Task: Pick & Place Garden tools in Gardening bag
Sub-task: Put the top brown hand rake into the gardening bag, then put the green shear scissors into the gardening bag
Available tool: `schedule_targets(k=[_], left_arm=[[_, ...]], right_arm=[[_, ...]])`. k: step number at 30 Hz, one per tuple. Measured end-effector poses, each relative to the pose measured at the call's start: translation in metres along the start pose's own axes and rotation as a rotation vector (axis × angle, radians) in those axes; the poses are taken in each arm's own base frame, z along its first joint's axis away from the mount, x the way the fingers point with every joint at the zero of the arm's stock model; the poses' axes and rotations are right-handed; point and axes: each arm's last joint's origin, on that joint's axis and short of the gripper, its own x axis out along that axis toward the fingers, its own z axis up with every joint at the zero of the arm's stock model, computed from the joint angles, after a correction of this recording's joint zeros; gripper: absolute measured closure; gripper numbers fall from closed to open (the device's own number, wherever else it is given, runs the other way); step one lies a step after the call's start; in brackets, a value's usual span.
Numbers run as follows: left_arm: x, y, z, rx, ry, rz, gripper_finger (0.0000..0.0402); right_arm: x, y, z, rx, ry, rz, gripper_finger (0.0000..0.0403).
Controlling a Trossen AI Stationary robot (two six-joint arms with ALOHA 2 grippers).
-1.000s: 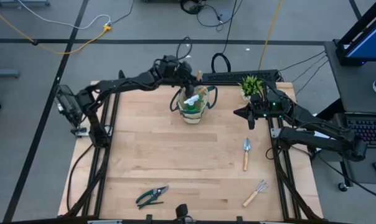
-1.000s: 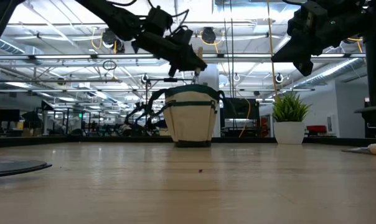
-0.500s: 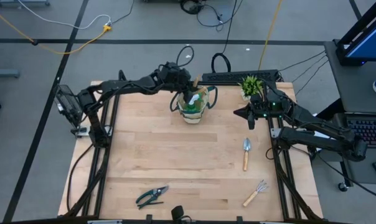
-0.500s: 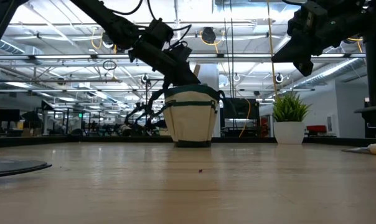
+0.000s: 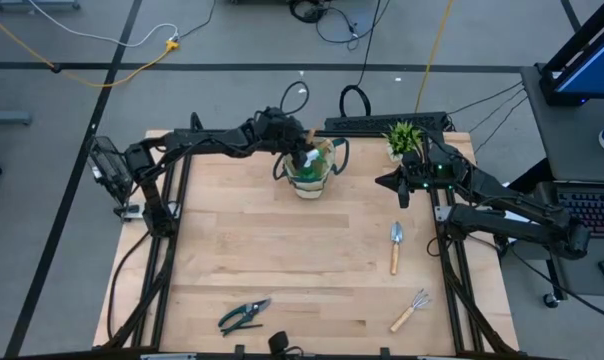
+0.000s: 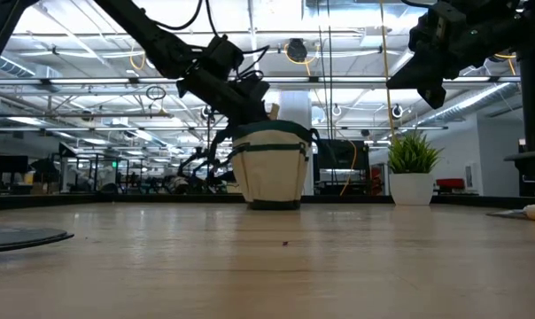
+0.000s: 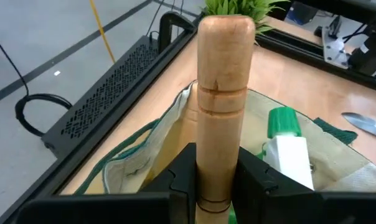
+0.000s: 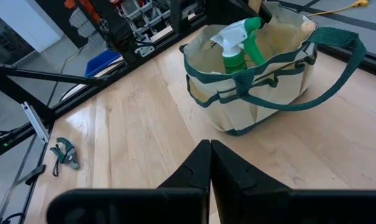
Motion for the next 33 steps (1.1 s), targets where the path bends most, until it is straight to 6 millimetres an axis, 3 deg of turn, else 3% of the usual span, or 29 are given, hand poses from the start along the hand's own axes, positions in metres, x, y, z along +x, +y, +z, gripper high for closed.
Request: schedule_targets(k=[17,25,33], left_arm=[[0.001,0.001,-0.008,-0.008,0.031,0.021,0.0336],[0.002,-0.003,-0.009,-0.032,0.027,0.064,0.0241],[-0.005,-0.009,0.001,-0.010,-0.021,0.085,0.0200]], right_arm=[[0.000,0.000,0.000,0.000,0.000,0.000,0.0403],[0.000,0.000,0.000,0.001,0.000,0.000,0.0403],[0.000,0.000,0.000,0.000,0.000,0.000,0.0403]])
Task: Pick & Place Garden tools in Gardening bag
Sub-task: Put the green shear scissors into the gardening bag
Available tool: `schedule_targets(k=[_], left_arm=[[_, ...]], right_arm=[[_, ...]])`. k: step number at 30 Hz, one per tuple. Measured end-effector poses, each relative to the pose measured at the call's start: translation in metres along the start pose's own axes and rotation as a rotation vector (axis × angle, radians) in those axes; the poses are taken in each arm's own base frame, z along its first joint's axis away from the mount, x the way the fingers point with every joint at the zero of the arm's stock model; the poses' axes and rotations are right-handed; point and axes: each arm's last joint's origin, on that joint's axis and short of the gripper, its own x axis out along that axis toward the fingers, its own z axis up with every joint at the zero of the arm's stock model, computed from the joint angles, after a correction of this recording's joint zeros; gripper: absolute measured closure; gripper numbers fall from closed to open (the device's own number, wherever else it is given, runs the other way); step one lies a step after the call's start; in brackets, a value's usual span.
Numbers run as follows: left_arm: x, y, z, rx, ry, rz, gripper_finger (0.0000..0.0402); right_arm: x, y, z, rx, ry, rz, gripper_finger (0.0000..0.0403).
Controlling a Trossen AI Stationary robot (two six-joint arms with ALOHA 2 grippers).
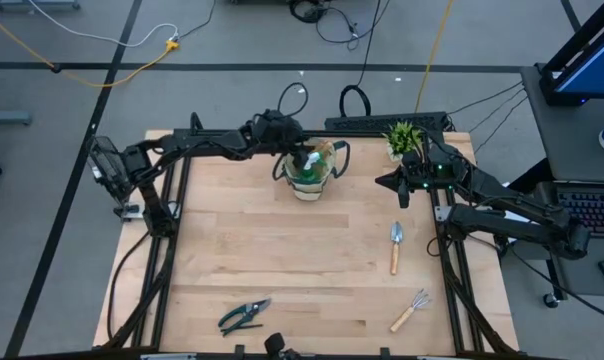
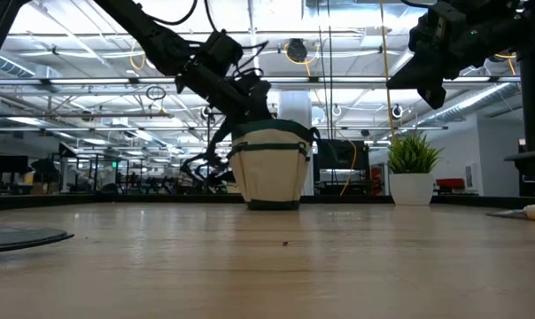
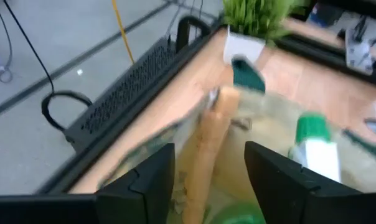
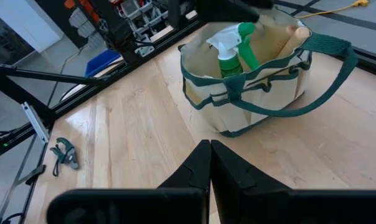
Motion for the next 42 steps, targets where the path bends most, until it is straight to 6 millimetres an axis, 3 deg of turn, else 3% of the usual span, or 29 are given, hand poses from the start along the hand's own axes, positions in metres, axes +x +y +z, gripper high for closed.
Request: schedule_targets(k=[8,20,29,42], left_arm=[[-0.029,-0.003,0.026,0.075,-0.107,0.054,0.0204],[-0.110,-0.026,0.070,0.116,-0.293,0.079,0.0202],[-0.160,-0.063,0.063,0.137,-0.198,0.140,0.0202],[-0.193,-0.117,0.042,0.090,-0.103,0.034,0.0202]], right_arm=[[0.000,0.000,0.000,-0.001,0.001,0.001,0.0403],[0.000,0.000,0.000,-0.004,0.003,0.003,0.0403],[0.000,0.000,0.000,-0.030,0.004,0.003,0.0403],[0.000,0.000,0.000,-0.030,0.005,0.007,0.0403]])
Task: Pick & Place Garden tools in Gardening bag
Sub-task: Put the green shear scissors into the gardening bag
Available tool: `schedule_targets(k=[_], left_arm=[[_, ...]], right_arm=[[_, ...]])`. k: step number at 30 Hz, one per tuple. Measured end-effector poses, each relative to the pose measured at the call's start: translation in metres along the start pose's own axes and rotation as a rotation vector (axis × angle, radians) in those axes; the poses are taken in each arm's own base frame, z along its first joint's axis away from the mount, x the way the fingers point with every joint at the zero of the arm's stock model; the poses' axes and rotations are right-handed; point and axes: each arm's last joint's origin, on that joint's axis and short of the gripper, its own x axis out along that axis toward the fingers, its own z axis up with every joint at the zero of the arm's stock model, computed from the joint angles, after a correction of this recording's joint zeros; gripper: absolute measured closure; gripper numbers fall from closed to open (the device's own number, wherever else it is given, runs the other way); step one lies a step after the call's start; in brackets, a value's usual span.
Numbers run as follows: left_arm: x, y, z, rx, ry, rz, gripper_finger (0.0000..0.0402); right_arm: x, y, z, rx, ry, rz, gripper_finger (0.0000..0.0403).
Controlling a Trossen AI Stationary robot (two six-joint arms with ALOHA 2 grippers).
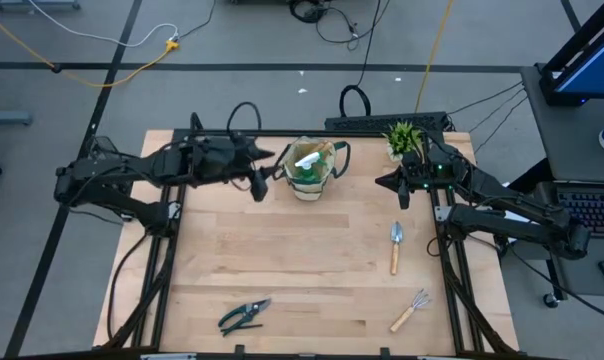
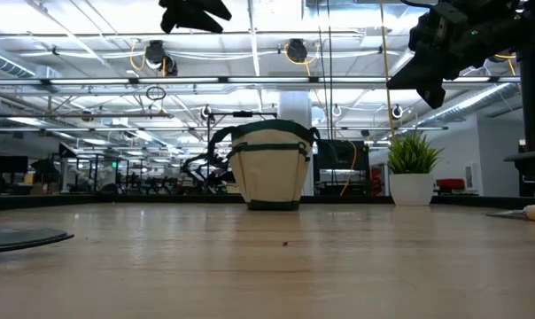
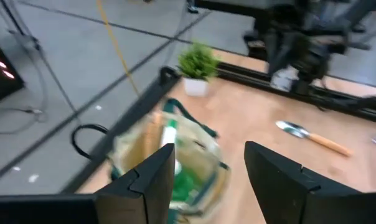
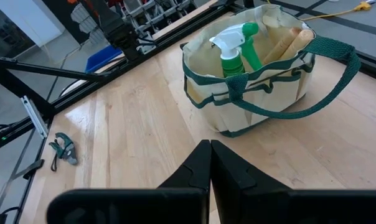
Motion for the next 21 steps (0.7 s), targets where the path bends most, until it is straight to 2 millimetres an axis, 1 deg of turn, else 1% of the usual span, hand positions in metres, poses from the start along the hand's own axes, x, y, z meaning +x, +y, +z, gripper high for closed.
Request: schedule_targets(k=[3,12,21], left_arm=[[-0.005,-0.012,-0.004,-0.038,0.026,-0.043,0.0202],[-0.021,-0.044,-0.026,-0.178,0.197,-0.129,0.0202],[-0.043,-0.075,-0.045,-0.331,0.340,-0.199,0.0202]], right_arm=[[0.000,0.000,0.000,0.000,0.000,0.000,0.0403],[0.000,0.000,0.000,0.000,0.000,0.000,0.0403],[0.000,0.000,0.000,-0.001,0.000,0.000,0.0403]])
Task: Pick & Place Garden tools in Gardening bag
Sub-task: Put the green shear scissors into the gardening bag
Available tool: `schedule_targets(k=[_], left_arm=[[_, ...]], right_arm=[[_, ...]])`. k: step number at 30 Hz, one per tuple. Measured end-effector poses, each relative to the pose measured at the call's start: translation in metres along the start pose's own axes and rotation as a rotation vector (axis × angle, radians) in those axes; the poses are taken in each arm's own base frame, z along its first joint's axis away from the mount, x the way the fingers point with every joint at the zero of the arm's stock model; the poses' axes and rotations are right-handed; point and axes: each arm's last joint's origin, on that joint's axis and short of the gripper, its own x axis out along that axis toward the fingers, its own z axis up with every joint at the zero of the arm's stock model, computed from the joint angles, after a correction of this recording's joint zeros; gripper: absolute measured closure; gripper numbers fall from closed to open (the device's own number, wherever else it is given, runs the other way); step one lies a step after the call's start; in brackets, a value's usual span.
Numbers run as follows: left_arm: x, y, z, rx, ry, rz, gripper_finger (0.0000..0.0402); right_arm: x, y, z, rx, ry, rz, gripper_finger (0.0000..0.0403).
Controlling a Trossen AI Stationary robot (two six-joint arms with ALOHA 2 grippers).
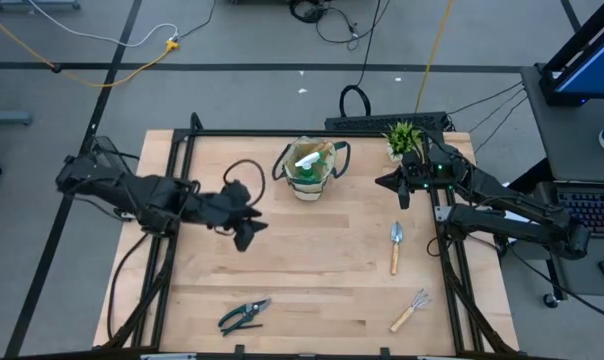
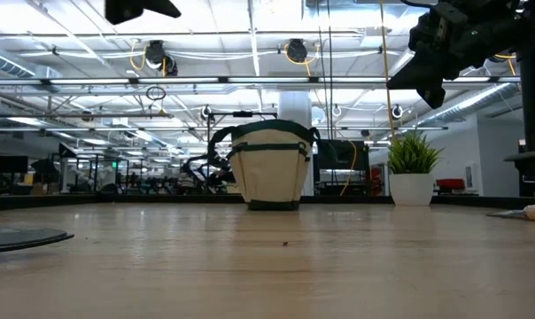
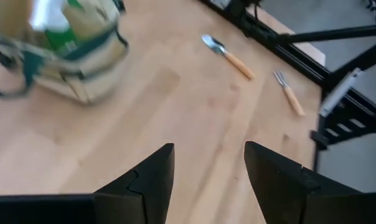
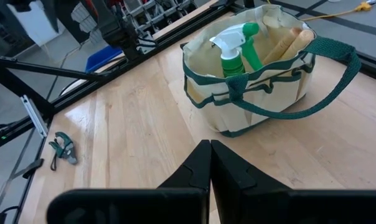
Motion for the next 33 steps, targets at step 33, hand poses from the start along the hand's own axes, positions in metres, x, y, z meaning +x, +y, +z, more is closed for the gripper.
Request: schedule_targets(k=[33], left_arm=[[0.028,-0.057,-0.125,-0.297,0.583,0.182,0.0202]], right_arm=[[-0.003,-0.002,0.002,-0.186,-0.018,-0.023,0.0403]])
